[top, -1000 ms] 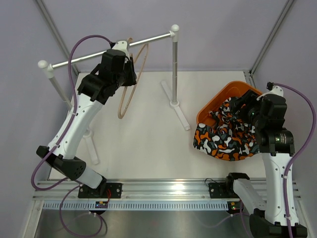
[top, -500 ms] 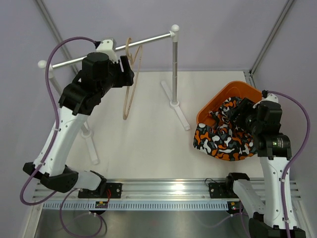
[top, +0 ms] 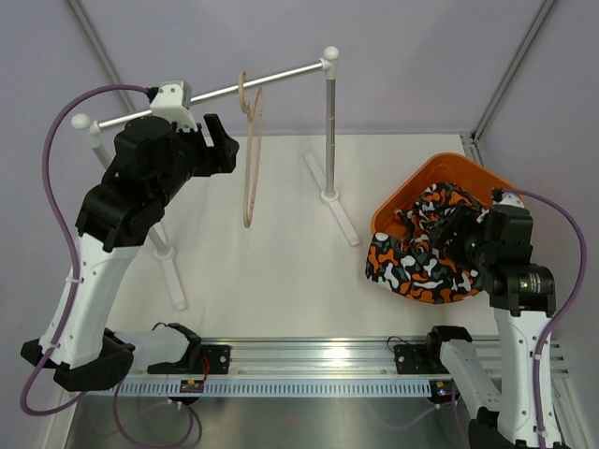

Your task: Remove the shorts from the hanger

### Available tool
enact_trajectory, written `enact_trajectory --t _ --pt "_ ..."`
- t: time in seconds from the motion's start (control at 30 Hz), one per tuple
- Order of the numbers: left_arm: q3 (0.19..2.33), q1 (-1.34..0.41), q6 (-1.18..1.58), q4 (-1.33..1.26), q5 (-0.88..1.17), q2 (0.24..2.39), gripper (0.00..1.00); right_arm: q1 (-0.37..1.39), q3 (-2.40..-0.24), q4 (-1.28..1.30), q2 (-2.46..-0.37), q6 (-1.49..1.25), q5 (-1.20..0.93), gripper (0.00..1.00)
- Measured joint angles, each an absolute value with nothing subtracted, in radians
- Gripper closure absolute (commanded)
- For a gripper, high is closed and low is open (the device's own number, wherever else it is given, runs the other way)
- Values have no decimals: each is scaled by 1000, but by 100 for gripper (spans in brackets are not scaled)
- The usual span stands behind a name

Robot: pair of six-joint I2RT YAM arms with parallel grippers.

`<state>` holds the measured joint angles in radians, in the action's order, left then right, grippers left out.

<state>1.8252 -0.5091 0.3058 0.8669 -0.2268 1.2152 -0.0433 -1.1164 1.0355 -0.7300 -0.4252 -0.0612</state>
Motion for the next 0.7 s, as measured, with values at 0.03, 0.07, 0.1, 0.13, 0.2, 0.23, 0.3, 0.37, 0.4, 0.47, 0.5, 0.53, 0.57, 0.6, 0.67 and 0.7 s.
enact_trajectory --t 0.03,0.07,0.1,0.13,0.2,0.23,0.3,0.37,0.4,0.47,0.5,0.53,0.57,0.6,0.67,0.7 --pt "1821 -509 305 868 -223 1211 24 -43 -1130 1053 -736 -421 -58 26" --pt "1814 -509 305 866 -218 1206 24 -43 -1140 1070 -740 -416 -50 26" --pt "1807 -509 305 866 -213 1200 24 -43 -1146 1086 -743 -413 -43 25" --pt "1800 -509 305 867 -209 1196 24 -43 -1151 1108 -744 -411 -38 21" --pt "1779 -509 305 863 -197 1183 24 -43 -1159 1142 -748 -413 -33 1" --pt "1769 -509 305 862 -191 1176 24 -43 -1163 1159 -751 -414 -28 1" --pt "1747 -509 305 859 -182 1162 24 -43 -1173 1186 -760 -410 -23 1" --pt "1725 -509 305 857 -171 1148 24 -43 -1179 1202 -771 -411 -23 0" --pt "1716 -509 305 857 -167 1143 24 -43 -1179 1207 -776 -411 -24 1" --pt "1704 -509 304 855 -159 1135 24 -43 -1179 1219 -789 -416 -28 0" --pt "1699 -509 304 851 -156 1133 24 -43 -1179 1225 -797 -419 -33 1" --pt "1694 -509 303 849 -152 1131 24 -43 -1179 1231 -806 -424 -43 0" --pt "1691 -509 303 847 -149 1128 24 -43 -1179 1235 -814 -427 -47 1" --pt "1687 -509 302 844 -146 1126 24 -43 -1179 1242 -823 -430 -49 1" --pt "1676 -509 301 835 -139 1118 24 -43 -1178 1254 -832 -437 -52 1" --pt "1671 -509 299 835 -136 1114 24 -43 -1177 1256 -834 -441 -52 0"
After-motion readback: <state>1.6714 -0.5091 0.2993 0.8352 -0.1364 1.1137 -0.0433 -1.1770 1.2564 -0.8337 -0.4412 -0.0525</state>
